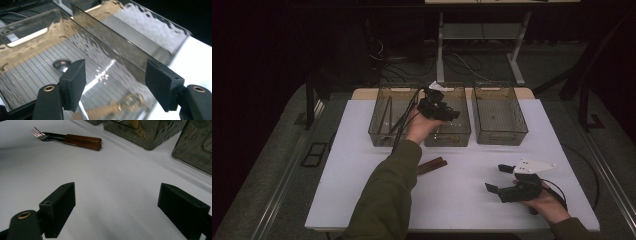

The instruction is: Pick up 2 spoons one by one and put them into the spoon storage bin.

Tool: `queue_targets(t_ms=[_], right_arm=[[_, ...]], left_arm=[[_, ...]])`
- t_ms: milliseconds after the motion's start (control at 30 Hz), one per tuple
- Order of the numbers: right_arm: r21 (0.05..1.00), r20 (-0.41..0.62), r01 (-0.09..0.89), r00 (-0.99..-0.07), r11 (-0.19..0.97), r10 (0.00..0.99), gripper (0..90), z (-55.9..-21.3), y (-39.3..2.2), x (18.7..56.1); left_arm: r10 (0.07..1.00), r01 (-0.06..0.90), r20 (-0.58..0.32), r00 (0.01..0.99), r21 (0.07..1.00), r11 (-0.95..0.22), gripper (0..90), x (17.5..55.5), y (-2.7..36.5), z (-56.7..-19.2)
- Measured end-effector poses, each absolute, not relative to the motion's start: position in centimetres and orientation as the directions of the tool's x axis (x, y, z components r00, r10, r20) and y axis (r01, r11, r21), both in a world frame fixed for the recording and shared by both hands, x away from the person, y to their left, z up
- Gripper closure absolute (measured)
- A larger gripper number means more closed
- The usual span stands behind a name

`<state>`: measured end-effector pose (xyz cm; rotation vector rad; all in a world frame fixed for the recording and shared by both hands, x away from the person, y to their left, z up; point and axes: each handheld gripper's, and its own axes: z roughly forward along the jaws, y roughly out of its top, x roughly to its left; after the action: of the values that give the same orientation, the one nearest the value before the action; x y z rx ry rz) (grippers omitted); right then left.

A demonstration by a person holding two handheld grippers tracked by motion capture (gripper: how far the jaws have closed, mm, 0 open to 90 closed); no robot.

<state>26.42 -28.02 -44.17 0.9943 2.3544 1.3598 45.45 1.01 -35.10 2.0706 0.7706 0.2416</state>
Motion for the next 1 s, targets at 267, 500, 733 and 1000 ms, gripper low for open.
queue_targets(t_ms=[267, 500, 733, 1000], right_arm=[[0.836, 0.122, 0.440, -0.731, 0.327, 0.671, 14.4, -44.2, -28.1, 26.4], [0.836, 0.123, 0.444, -0.723, 0.321, 0.680, 14.4, -44.2, -28.4, 26.5], [0.836, 0.121, 0.448, -0.715, 0.318, 0.689, 14.5, -44.3, -28.6, 26.4], [0.831, 0.120, 0.452, -0.716, 0.326, 0.687, 14.4, -44.4, -28.3, 26.4]], left_arm=[[0.553, 0.380, -0.086, 0.829, 0.812, -0.444, 23.9, 42.3, 2.3, -34.5], [0.527, 0.345, -0.076, 0.847, 0.832, -0.434, 21.0, 40.0, 3.7, -34.3], [0.512, 0.322, -0.067, 0.856, 0.844, -0.429, 16.1, 37.6, 5.7, -34.7], [0.507, 0.313, -0.061, 0.860, 0.847, -0.430, 14.8, 35.0, 8.1, -35.9]])
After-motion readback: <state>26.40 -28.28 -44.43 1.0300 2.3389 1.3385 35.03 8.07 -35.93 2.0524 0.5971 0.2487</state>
